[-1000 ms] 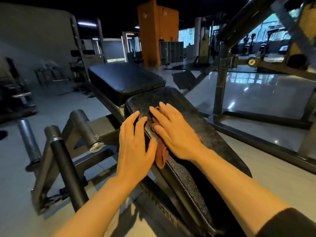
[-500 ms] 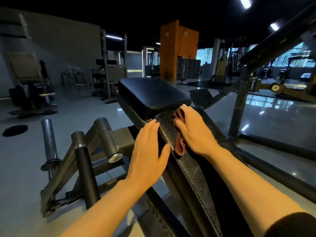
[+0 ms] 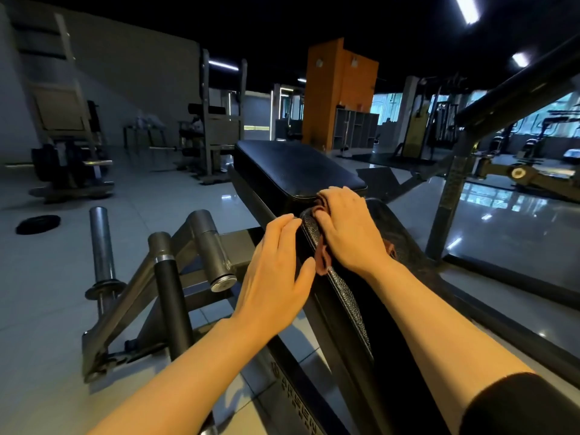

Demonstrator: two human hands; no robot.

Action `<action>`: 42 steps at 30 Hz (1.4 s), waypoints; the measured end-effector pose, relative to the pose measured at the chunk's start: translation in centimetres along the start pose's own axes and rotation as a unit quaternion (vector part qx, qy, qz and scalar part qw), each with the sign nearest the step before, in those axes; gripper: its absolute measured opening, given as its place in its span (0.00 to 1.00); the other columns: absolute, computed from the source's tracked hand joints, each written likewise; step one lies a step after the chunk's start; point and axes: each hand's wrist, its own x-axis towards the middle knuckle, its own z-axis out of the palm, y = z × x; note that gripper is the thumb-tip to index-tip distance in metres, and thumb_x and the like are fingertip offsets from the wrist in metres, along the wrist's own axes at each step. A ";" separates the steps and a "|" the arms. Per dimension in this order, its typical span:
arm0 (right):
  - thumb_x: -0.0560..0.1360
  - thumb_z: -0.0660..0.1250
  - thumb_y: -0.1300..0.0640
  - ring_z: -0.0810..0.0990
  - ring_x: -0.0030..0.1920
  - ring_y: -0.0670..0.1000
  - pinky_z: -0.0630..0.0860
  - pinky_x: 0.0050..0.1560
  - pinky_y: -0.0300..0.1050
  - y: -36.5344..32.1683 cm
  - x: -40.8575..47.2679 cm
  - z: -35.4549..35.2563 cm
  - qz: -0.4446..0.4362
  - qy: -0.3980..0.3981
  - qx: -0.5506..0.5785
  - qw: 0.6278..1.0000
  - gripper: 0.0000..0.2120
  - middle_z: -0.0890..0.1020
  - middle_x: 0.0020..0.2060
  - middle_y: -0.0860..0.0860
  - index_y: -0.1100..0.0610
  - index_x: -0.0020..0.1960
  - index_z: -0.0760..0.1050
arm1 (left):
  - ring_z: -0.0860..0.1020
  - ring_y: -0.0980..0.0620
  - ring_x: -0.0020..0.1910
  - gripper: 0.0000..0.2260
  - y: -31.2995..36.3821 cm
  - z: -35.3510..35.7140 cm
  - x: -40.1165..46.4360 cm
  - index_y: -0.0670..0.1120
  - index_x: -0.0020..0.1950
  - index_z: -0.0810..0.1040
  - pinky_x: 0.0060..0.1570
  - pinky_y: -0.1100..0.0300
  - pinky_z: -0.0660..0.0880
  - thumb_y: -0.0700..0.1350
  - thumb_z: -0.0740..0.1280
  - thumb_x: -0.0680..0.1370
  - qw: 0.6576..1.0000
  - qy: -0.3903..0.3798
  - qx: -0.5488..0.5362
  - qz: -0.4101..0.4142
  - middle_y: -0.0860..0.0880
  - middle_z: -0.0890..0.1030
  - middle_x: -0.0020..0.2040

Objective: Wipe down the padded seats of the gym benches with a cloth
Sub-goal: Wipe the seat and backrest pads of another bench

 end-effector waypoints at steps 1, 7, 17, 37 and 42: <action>0.81 0.54 0.50 0.65 0.69 0.54 0.61 0.71 0.55 -0.3 -0.7 0.2 -0.005 -0.014 -0.013 1.000 0.20 0.71 0.66 0.52 0.56 0.69 0.68 | 0.66 0.57 0.68 0.24 0.1 0.0 0.0 0.42 0.72 0.66 0.66 0.69 0.61 0.48 0.61 0.77 1.000 0.008 -0.003 0.004 0.49 0.66 0.71; 0.80 0.50 0.46 0.64 0.71 0.53 0.59 0.73 0.51 2.3 -2.6 -0.7 -0.051 -0.045 0.034 0.997 0.24 0.69 0.68 0.52 0.56 0.71 0.65 | 0.71 0.52 0.64 0.18 1.2 2.2 -0.1 0.42 0.65 0.73 0.65 0.58 0.69 0.46 0.61 0.77 0.998 0.028 0.007 0.053 0.48 0.70 0.65; 0.77 0.45 0.34 0.52 0.76 0.62 0.52 0.75 0.58 5.3 -2.6 -1.2 0.109 -0.063 -0.070 0.990 0.35 0.58 0.75 0.58 0.53 0.77 0.55 | 0.69 0.49 0.66 0.16 3.5 6.3 -0.9 0.40 0.62 0.74 0.67 0.39 0.64 0.41 0.66 0.75 0.994 0.067 0.023 0.079 0.45 0.73 0.63; 0.82 0.41 0.41 0.59 0.74 0.58 0.54 0.74 0.54 8.9 -7.6 -2.1 0.100 -0.039 -0.059 0.993 0.31 0.63 0.74 0.55 0.57 0.76 0.60 | 0.66 0.46 0.68 0.15 5.4 6.6 -3.6 0.42 0.62 0.70 0.73 0.40 0.57 0.47 0.60 0.78 0.997 0.019 0.064 0.028 0.45 0.66 0.66; 0.77 0.35 0.36 0.55 0.76 0.54 0.50 0.76 0.48 10.3 -15.0 -3.2 0.148 -0.067 -0.080 0.983 0.37 0.60 0.76 0.53 0.55 0.78 0.56 | 0.63 0.46 0.69 0.16 7.1 7.5 -6.8 0.43 0.63 0.69 0.75 0.46 0.50 0.48 0.59 0.78 0.998 -0.002 0.052 0.035 0.44 0.67 0.67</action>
